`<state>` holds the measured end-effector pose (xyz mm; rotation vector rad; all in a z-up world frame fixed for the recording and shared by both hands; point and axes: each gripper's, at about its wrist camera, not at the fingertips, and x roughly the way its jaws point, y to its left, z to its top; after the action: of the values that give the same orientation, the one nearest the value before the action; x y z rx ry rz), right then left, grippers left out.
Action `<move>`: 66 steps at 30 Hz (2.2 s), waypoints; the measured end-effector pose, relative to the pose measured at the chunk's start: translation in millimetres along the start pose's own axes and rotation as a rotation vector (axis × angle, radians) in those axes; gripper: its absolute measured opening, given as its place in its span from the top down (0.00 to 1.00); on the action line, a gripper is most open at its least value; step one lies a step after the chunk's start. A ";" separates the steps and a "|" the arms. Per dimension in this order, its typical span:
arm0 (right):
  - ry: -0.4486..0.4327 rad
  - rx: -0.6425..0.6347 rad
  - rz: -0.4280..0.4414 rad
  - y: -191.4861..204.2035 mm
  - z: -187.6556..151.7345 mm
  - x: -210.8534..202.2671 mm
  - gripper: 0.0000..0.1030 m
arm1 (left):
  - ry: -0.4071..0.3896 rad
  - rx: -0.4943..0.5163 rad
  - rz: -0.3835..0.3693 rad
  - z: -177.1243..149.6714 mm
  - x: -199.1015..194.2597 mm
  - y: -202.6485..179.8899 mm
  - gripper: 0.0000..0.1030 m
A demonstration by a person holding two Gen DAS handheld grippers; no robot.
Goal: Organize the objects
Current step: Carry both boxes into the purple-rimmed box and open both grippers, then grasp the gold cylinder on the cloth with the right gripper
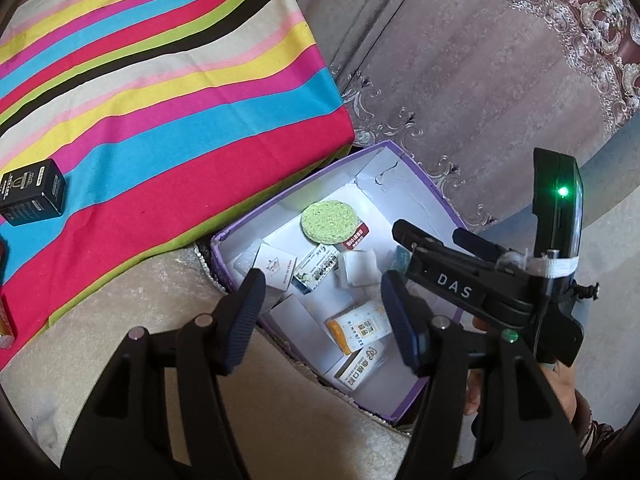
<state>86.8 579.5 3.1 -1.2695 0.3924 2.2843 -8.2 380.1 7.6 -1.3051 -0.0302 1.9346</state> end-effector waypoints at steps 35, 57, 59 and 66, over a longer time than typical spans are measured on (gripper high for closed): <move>-0.071 -0.270 0.038 113.5 -12.3 -52.7 0.12 | -0.224 -0.095 0.300 -45.4 -113.9 94.1 0.19; 0.074 -0.616 0.413 239.7 -59.3 -68.8 0.12 | -0.289 -0.271 0.449 -125.2 -197.9 201.6 0.22; 0.084 -0.667 0.447 259.5 -65.1 -70.9 0.12 | -0.294 -0.294 0.458 -129.8 -200.8 208.5 0.22; 0.142 -0.817 0.506 323.2 -77.6 -64.9 0.21 | -0.304 -0.329 0.466 -137.5 -205.8 222.7 0.22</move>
<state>-6.3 254.4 21.2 -1.8878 -0.2537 2.9354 3.7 47.4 8.2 -1.2906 -0.2222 2.6040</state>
